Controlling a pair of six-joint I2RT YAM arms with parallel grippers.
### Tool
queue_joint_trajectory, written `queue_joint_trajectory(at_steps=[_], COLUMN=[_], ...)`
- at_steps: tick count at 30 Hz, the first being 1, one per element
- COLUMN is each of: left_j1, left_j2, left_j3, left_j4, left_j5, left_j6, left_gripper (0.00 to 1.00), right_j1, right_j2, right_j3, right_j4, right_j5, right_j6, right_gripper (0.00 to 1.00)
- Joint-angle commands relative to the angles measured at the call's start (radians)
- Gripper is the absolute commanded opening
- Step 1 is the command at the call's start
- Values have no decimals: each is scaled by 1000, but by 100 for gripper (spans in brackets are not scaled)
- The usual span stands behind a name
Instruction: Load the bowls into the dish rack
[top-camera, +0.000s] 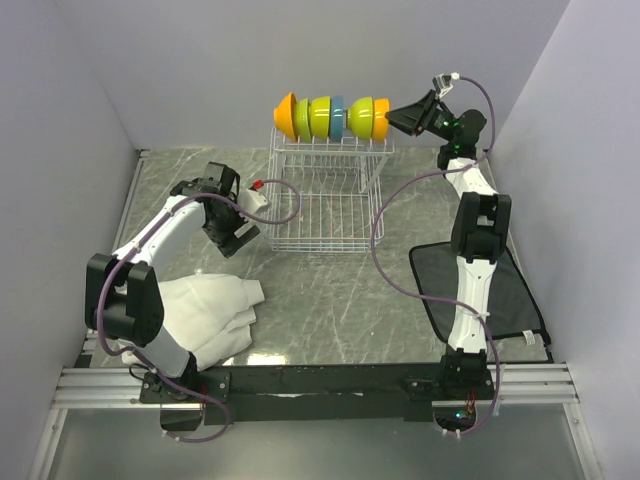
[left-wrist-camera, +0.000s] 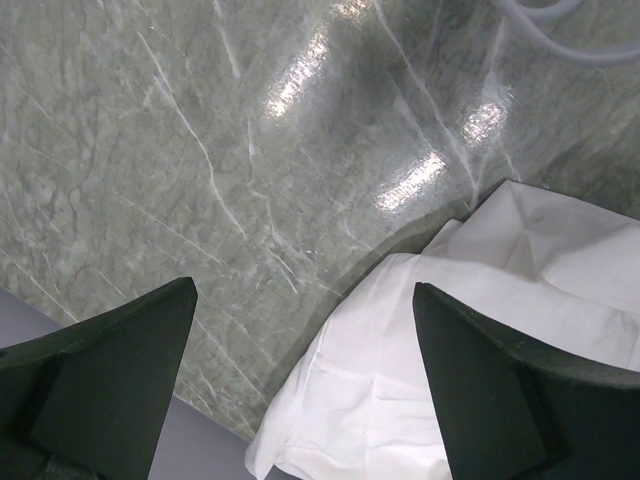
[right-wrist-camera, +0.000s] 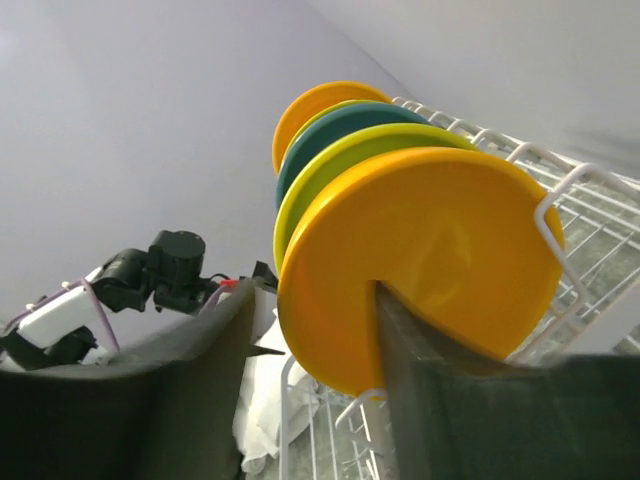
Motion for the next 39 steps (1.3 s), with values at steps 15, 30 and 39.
queue_joint_trajectory(at_steps=[15,30,39], left_j1=[44,233,233], left_j2=[-53,-211,-308], left_j3=[93,-110,-190], left_j4=[144,631,726], left_j5=[10,45,130], left_j6=[-77,-468,-540], left_gripper=[97,97,97], right_j1=[-152,0,74], right_j2=[-227,-865,-1187], right_j3=[-222,-601,-883], right_j4=[9,-1161,-1250], right_j5=[-46,1191,1244], right_j6=[-155,-1313,-1381], right_gripper=[100,100,100])
